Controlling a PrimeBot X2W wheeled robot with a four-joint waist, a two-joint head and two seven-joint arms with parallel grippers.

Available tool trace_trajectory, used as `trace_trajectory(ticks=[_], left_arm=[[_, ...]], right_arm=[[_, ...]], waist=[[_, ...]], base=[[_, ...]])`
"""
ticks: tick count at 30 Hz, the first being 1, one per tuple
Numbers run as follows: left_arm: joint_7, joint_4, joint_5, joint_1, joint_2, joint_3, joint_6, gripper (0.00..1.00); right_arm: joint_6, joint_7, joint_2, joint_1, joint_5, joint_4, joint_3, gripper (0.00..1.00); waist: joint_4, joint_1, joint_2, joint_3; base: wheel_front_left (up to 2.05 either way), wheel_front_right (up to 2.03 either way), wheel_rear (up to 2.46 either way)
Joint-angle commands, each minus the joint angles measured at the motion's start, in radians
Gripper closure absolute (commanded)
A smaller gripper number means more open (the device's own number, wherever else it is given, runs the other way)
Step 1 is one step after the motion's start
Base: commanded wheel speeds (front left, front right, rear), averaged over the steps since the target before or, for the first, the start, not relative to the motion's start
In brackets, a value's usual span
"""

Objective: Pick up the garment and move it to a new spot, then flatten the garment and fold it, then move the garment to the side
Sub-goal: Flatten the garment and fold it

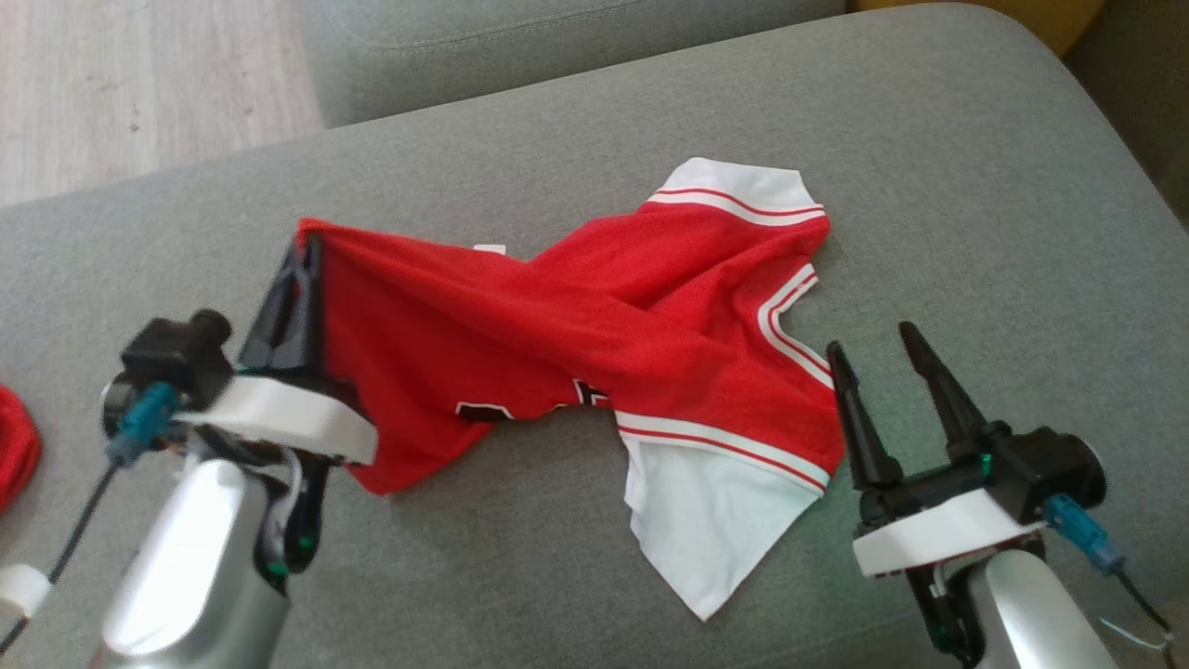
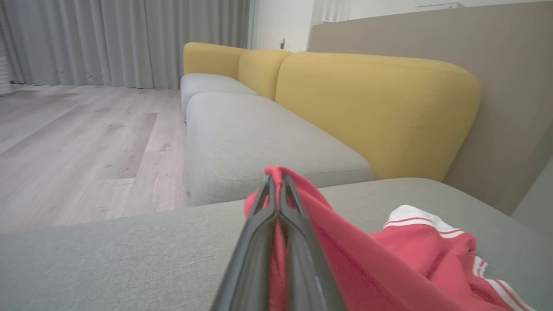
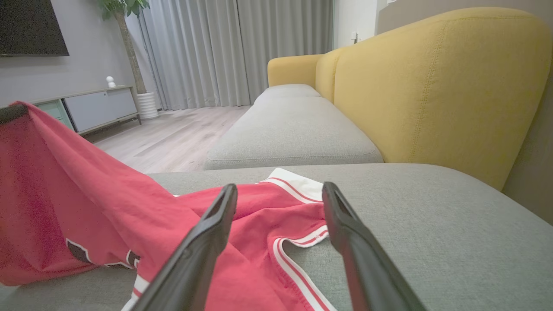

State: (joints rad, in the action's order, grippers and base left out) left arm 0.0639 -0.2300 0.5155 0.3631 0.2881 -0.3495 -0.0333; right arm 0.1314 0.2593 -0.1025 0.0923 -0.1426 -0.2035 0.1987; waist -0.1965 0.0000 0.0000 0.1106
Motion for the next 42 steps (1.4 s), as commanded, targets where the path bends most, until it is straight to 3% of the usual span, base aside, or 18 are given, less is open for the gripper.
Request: trace_trajectory(ticks=[1, 13, 24, 25, 26, 27, 28, 33, 42], left_arm=[[0.018, 0.058, -0.014, 0.020, 0.033, 0.017, 0.008, 1.00], [0.040, 0.208, -0.099, -0.296, 0.025, -0.184, 0.012, 1.00], [0.073, -0.028, -0.146, -0.335, -0.061, -0.348, 0.069, 1.00], [0.079, -0.051, -0.144, -0.334, -0.070, -0.353, 0.075, 0.87], [0.085, -0.074, -0.144, -0.332, -0.075, -0.359, 0.079, 0.65], [0.087, -0.094, -0.142, -0.330, -0.080, -0.365, 0.085, 0.08], [0.091, -0.109, -0.132, -0.331, -0.087, -0.367, 0.093, 0.00], [0.106, -0.106, -0.033, -0.354, -0.103, -0.328, 0.119, 0.00], [0.050, 0.040, 0.051, -0.403, -0.047, -0.264, 0.096, 0.00]], right_arm=[[-0.001, 0.002, -0.004, 0.018, -0.001, 0.034, 0.009, 0.00], [-0.001, 0.002, 0.001, -0.005, 0.005, 0.038, -0.005, 0.00], [-0.001, 0.002, -0.013, 0.000, 0.005, 0.035, 0.008, 0.00], [-0.001, 0.002, -0.015, 0.000, 0.005, 0.034, 0.009, 0.00], [-0.001, 0.002, -0.016, -0.001, 0.005, 0.033, 0.010, 0.00], [-0.001, 0.002, -0.016, -0.002, 0.005, 0.032, 0.011, 0.00], [-0.001, 0.002, -0.017, -0.002, 0.005, 0.031, 0.012, 0.00], [-0.001, 0.002, -0.018, -0.007, 0.006, 0.028, 0.014, 0.00], [-0.001, 0.002, -0.018, -0.020, 0.008, 0.027, 0.019, 0.00]], waist=[[0.008, 0.0000, 0.0000, 0.001], [0.067, 0.0000, 0.0000, -0.003], [0.113, 0.0000, 0.0000, -0.006], [0.114, 0.0000, 0.0000, -0.006], [0.115, 0.0000, 0.0000, -0.007], [0.116, 0.0000, 0.0000, -0.008], [0.116, 0.0000, 0.0000, -0.010], [0.109, 0.0000, 0.0000, -0.025], [0.102, 0.0000, 0.0000, -0.045]], base=[[0.00, 0.00, 0.00], [0.00, 0.00, 0.00], [0.00, 0.00, 0.00], [0.00, 0.00, 0.00], [0.00, 0.00, 0.00], [0.00, 0.00, 0.00], [0.00, 0.00, 0.00], [0.00, 0.00, 0.00], [0.00, 0.00, 0.00]])
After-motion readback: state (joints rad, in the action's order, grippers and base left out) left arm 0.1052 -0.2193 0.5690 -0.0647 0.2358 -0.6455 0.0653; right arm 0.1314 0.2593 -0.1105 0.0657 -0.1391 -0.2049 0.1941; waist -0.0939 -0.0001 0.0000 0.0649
